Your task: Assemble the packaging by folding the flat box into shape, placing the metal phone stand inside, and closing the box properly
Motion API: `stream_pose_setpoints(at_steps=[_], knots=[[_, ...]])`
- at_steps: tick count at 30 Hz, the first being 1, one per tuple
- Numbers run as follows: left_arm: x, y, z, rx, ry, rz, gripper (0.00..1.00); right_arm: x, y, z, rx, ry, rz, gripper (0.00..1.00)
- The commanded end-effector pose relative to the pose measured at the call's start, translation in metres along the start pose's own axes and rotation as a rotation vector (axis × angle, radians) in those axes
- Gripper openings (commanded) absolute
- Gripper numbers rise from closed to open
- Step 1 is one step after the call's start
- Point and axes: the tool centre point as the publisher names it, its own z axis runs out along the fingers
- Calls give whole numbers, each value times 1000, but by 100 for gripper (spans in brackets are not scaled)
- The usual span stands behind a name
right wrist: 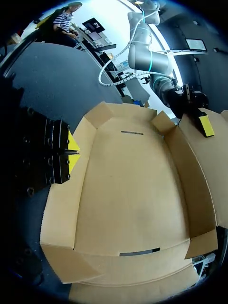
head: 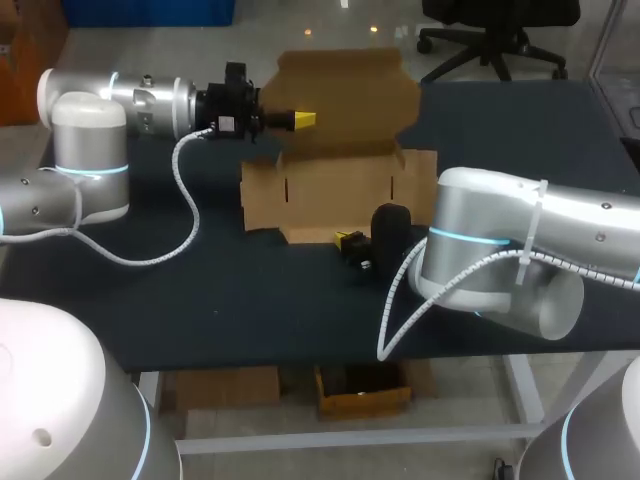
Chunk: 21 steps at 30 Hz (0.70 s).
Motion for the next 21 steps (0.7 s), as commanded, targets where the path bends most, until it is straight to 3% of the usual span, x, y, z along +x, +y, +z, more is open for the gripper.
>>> stream_pose_setpoints(at_steps=[1,21], knots=[[14,-2,-1,2,-13,5,0,1,-2,3,0,-5,-1,0],[56,-6,3,4,11,36,0,1,-2,3,0,-5,-1,0]])
